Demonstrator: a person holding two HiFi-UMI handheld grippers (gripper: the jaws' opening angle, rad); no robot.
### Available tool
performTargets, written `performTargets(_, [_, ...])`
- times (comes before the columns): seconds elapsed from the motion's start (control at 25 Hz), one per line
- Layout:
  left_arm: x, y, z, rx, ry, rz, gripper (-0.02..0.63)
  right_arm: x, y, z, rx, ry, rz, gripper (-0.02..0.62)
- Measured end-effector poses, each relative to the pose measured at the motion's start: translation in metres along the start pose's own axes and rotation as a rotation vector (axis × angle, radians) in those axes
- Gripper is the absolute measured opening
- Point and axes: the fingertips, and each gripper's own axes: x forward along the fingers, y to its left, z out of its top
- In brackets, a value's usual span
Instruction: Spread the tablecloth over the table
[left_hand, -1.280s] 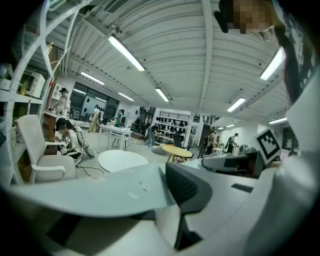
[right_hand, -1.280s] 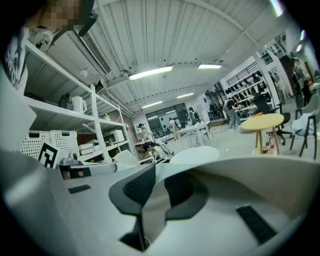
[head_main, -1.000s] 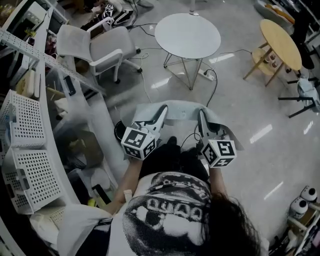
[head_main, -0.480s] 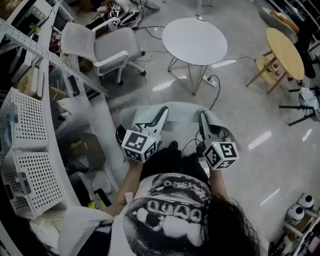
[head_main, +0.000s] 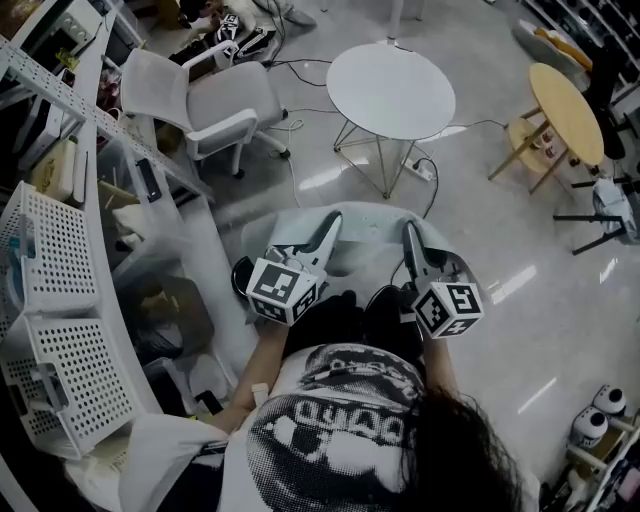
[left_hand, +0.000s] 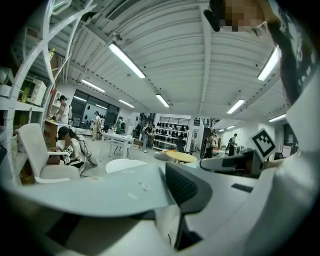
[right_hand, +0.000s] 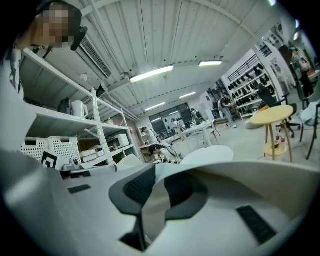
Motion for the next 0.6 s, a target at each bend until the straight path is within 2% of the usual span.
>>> performTargets(0.28, [0.006, 0.008, 0.008, 0.022, -0.01, 0.0, 0.061, 0.009, 0.001, 0.007, 0.003, -0.003, 0.006, 0.057])
performTargets(0.6, [0.03, 0.013, 0.012, 0.026, 0.001, 0.005, 0.061, 0.026, -0.019, 0.014, 0.018, -0.001, 0.014, 0.055])
